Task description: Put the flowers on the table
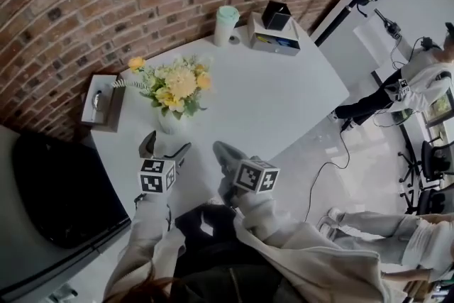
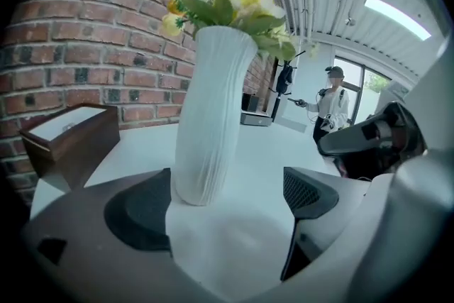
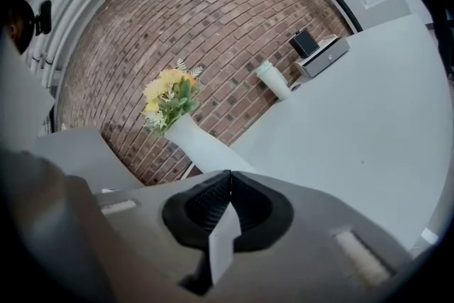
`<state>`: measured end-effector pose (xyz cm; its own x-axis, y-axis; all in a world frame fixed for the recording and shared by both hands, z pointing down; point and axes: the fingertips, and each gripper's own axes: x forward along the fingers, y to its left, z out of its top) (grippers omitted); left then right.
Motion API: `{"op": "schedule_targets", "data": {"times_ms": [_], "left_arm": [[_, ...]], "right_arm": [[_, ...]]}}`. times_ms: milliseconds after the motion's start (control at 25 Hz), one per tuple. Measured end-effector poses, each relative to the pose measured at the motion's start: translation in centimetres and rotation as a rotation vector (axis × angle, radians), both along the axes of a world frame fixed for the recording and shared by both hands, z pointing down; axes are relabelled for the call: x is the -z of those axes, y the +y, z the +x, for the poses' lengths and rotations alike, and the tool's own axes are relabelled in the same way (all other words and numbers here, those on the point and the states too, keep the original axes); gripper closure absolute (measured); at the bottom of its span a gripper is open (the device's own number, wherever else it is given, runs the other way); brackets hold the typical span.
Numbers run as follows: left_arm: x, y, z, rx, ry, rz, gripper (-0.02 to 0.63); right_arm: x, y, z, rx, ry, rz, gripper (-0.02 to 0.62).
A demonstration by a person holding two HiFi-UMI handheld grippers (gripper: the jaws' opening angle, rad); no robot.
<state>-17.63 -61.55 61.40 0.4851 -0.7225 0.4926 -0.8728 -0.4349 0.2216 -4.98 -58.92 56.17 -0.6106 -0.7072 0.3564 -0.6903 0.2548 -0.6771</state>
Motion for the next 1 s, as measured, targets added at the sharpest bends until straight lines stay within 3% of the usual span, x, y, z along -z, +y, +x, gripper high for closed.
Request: {"op": "schedule_targets", "data": {"times_ms": [200, 240, 400, 480, 600, 1000], "left_arm": [[3.5, 3.9, 1.2, -0.047, 0.059, 0.011, 0.115], [4.4, 4.7, 1.4, -0.050, 0.066, 0.025, 0.185], [7.3, 7.1, 1.6, -0.045, 0.090, 0.080, 0.349], [8.4, 7.7, 1.4, -0.013, 0.126, 0.089, 0.422], [9.7, 8.3, 0.4, 0.052, 0.181, 0.107, 0.598], [10.2, 9.2, -2.1, 0.108, 0.218, 0.138, 0.601]], "right_arm": [[1.2, 0.6, -0.7, 0.020, -0.041, 0.032, 0.595], [1.5, 0.7, -1.0, 0.031, -0.046, 0.040, 0.595], [2.7, 1.3, -2.6, 0.094, -0.060, 0.086, 0.595], [3.4, 1.3, -3.3, 0.122, -0.060, 0.115, 0.595], [3.9, 1.8, -4.7, 0.163, -0.062, 0.138, 0.595], [4.6, 2.6, -7.7, 0.241, 0.007, 0.209, 0.595]]}}
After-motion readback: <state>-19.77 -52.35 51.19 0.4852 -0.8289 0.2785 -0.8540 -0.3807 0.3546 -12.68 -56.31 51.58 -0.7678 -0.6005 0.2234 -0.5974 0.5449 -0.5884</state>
